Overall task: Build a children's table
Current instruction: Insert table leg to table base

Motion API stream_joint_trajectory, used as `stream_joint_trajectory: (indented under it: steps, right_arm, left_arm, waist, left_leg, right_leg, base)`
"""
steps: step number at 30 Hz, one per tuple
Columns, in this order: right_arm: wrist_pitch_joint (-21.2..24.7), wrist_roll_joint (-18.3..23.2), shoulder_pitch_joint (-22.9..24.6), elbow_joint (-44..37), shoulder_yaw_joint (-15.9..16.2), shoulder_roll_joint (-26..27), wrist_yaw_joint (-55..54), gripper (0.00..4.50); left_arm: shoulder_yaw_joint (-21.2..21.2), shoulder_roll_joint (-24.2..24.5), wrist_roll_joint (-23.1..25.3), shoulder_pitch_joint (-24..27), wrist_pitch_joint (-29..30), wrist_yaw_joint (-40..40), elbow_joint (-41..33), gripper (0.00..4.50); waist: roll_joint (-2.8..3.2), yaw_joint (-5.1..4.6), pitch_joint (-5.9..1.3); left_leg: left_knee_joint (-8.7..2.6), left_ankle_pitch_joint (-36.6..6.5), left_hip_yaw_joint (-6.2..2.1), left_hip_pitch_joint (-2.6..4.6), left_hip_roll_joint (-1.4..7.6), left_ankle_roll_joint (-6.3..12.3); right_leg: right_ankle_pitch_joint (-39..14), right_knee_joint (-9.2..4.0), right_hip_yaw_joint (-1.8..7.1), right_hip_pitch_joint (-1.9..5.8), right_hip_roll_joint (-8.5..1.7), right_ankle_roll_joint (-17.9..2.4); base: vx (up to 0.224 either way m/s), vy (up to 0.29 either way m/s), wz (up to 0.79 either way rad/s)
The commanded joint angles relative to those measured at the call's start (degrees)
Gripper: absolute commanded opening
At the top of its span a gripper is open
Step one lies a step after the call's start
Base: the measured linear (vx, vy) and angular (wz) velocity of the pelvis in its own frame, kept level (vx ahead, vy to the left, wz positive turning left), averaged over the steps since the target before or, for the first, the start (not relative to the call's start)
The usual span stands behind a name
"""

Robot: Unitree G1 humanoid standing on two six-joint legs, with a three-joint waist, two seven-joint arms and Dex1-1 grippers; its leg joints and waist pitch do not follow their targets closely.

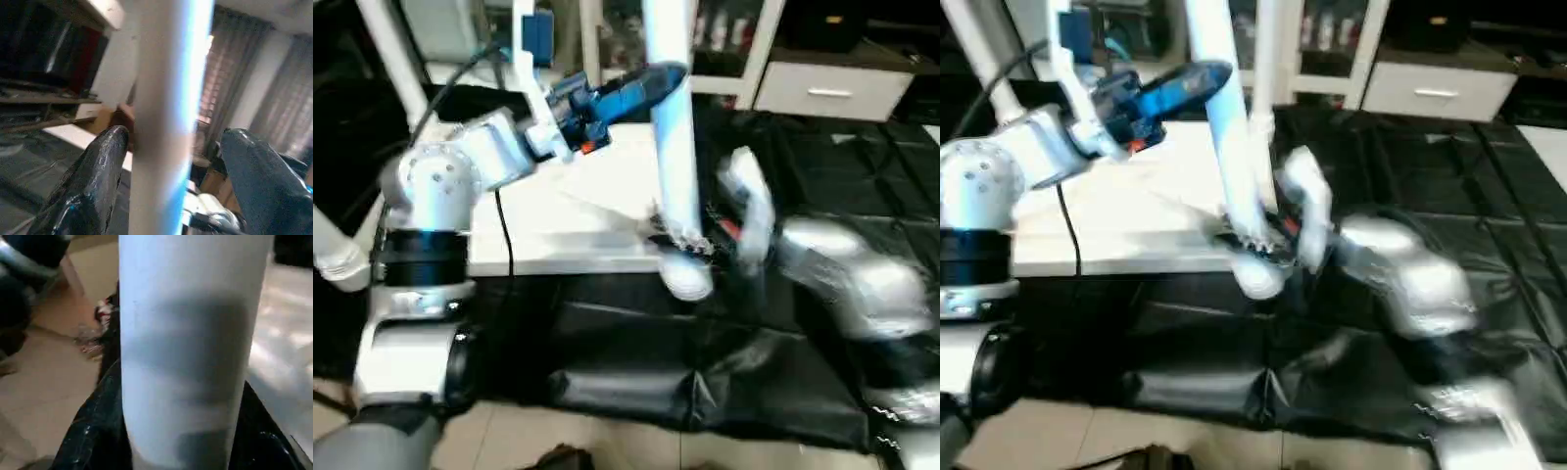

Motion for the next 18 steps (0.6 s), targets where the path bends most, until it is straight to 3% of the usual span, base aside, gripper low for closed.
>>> stream_joint_trajectory:
  steps: [1, 2, 3, 6, 12, 18]
  right_arm:
    - [2.1, 1.9, -0.3, -2.3, 0.2, -0.7, 2.6, 1.88]
    - [2.9, 2.2, 0.0, -2.5, 0.3, -1.4, 3.5, 1.88]
    - [3.7, 2.5, 0.2, -2.9, 0.7, -2.6, 5.0, 1.88]
    - [4.8, 2.6, 0.6, -3.4, 1.4, -3.9, 6.7, 1.88]
    - [8.4, 4.2, 1.2, -6.8, 3.3, -6.6, 8.9, 1.88]
    - [8.3, 2.8, -0.1, -5.7, 4.0, -5.7, 8.6, 1.88]
  left_arm:
    - [-1.1, 0.2, -0.7, -0.1, 0.2, -2.3, -1.1, 3.43]
    - [-1.0, 0.3, -1.0, -0.3, 0.5, -3.0, -1.0, 3.43]
    - [-0.7, 0.4, -2.0, -0.4, 1.3, -4.2, -1.0, 3.43]
    - [-0.7, 0.6, -3.1, -0.5, 2.2, -5.8, -1.1, 3.43]
    - [-3.0, 1.8, -3.4, 0.4, 2.6, -11.5, -1.8, 2.88]
    - [-3.4, 1.2, -4.0, 1.3, 3.6, -11.4, -3.7, 2.43]
  waist:
    - [0.92, -0.06, -4.57]
    - [0.70, -0.15, -4.54]
    - [0.95, -0.12, -4.54]
    - [0.85, -0.06, -4.48]
    - [0.82, -0.06, -4.62]
    - [0.62, -0.08, -4.62]
  left_leg:
    - [-4.69, -7.6, -2.30, 2.33, 4.17, -0.18]
    - [-4.76, -8.4, -2.23, 2.44, 4.12, -0.37]
    - [-4.76, -9.0, -2.37, 2.41, 4.17, -1.04]
    - [-4.83, -9.5, -2.35, 2.43, 4.15, -1.27]
    - [-4.79, -8.3, -2.41, 2.31, 4.19, -0.64]
    - [-4.78, -8.4, -2.42, 2.28, 4.21, -0.85]
  right_leg:
    - [-1.8, -3.15, 2.00, 2.58, -3.62, -16.7]
    - [-2.7, -3.40, 1.97, 2.56, -3.54, -16.7]
    - [-4.1, -3.47, 2.09, 2.49, -3.76, -16.3]
    - [-5.6, -3.73, 2.08, 2.53, -3.66, -15.8]
    - [-4.2, -3.54, 2.06, 2.40, -3.57, -15.8]
    - [-5.0, -3.57, 2.08, 2.35, -3.72, -16.0]
  base:
    - [0.000, 0.000, 0.00]
    - [0.000, 0.000, 0.00]
    - [0.000, 0.000, 0.00]
    - [0.000, 0.000, 0.00]
    - [0.000, 0.000, 0.00]
    - [0.000, 0.000, 0.00]
